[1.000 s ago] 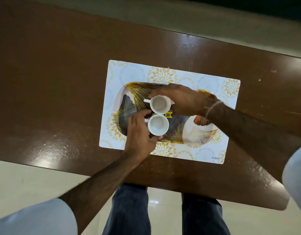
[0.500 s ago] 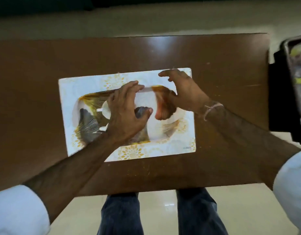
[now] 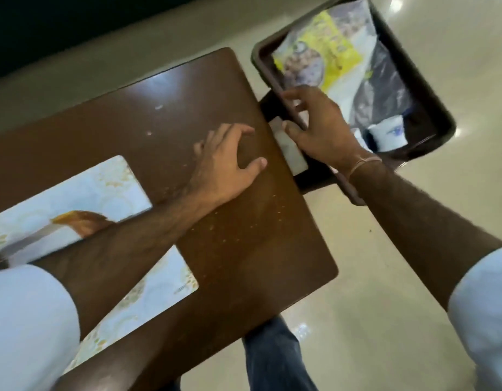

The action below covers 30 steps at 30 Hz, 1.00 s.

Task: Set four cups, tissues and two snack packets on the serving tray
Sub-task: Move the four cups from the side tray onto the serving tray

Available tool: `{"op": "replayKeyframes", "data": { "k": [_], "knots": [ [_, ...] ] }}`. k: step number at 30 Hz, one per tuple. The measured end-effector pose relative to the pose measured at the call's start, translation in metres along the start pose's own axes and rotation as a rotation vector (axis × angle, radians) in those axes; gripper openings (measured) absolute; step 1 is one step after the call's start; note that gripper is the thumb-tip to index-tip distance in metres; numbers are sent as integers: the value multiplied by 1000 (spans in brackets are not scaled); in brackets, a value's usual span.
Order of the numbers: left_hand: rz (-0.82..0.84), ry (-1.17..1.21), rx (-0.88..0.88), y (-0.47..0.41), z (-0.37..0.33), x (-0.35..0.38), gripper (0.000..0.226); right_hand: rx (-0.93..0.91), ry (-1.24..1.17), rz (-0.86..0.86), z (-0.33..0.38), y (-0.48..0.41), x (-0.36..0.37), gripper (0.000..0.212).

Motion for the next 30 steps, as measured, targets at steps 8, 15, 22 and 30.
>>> {"op": "replayKeyframes", "data": {
  "k": [8, 15, 22, 30],
  "knots": [
    [140, -77, 189, -70, -111, 99, 46, 223, 79, -139, -145, 25, -72, 53],
    [245, -217, 97, -98, -141, 151, 54, 465, 29, 41, -231, 44, -64, 79],
    [267, -56, 41, -103, -142, 151, 34, 411, -76, -101, -229, 48, -60, 78],
    [72, 122, 57, -71, -120, 91, 42, 240, -209, -231, -162, 40, -67, 75]
  ]
}}
Point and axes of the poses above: each hand's wrist, its own y-axis away from the middle knuckle, its own x-axis out of the palm, z = x × y, the point moved 5 cm from there along -y, towards the middle knuckle, and after that the axes turned 2 degrees about -x, right-handed, at the moved point
